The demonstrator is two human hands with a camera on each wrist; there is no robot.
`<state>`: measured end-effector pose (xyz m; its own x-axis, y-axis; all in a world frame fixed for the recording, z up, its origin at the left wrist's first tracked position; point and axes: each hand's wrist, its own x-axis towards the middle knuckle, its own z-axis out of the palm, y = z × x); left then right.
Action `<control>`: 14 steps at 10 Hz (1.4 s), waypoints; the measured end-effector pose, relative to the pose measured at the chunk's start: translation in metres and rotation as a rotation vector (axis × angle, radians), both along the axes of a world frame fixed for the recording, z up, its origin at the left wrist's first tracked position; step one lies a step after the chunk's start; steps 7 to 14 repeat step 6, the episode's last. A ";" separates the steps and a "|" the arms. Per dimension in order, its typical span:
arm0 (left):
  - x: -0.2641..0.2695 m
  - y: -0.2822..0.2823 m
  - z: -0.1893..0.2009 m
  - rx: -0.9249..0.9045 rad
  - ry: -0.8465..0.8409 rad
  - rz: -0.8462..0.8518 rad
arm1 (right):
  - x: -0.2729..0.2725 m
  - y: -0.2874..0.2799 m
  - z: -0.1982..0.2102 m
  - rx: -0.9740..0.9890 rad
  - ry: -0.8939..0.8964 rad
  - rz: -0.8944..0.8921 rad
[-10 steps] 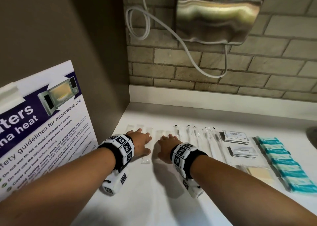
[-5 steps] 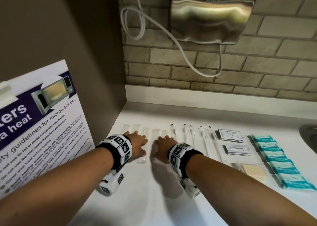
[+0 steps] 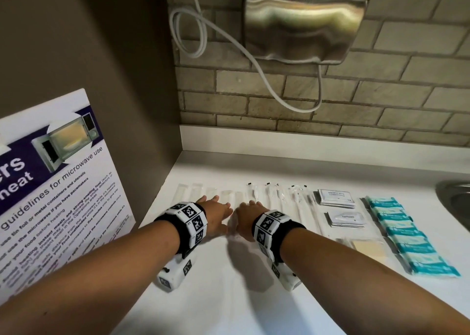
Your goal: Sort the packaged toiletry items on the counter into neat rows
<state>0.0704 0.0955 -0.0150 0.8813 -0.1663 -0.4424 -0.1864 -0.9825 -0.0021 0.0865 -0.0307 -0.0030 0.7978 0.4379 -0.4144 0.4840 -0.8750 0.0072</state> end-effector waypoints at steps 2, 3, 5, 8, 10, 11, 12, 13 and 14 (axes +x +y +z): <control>0.001 0.002 0.003 -0.037 0.013 0.028 | -0.003 -0.001 0.004 -0.028 -0.032 -0.007; 0.003 0.003 0.001 -0.060 -0.010 0.047 | -0.002 -0.002 0.004 -0.009 -0.038 0.005; 0.001 -0.001 0.030 -0.131 -0.124 0.079 | 0.000 -0.012 0.015 0.103 -0.074 0.046; -0.012 -0.002 0.057 -0.223 -0.205 0.106 | -0.009 -0.025 0.028 0.155 -0.080 0.038; -0.012 -0.002 0.057 -0.223 -0.205 0.106 | -0.009 -0.025 0.028 0.155 -0.080 0.038; -0.012 -0.002 0.057 -0.223 -0.205 0.106 | -0.009 -0.025 0.028 0.155 -0.080 0.038; -0.012 -0.002 0.057 -0.223 -0.205 0.106 | -0.009 -0.025 0.028 0.155 -0.080 0.038; -0.012 -0.002 0.057 -0.223 -0.205 0.106 | -0.009 -0.025 0.028 0.155 -0.080 0.038; -0.012 -0.002 0.057 -0.223 -0.205 0.106 | -0.009 -0.025 0.028 0.155 -0.080 0.038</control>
